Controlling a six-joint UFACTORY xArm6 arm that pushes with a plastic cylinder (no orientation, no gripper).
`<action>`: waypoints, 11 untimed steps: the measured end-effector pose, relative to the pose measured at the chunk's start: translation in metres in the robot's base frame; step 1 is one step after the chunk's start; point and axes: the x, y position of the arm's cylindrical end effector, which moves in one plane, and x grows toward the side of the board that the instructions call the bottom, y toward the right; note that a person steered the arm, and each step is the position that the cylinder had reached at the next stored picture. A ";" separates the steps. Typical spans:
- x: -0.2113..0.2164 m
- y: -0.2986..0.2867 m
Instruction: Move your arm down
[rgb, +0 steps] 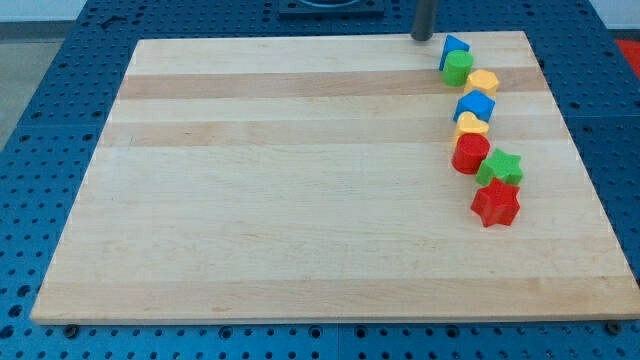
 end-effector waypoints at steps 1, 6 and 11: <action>0.000 0.038; 0.130 0.142; 0.152 0.097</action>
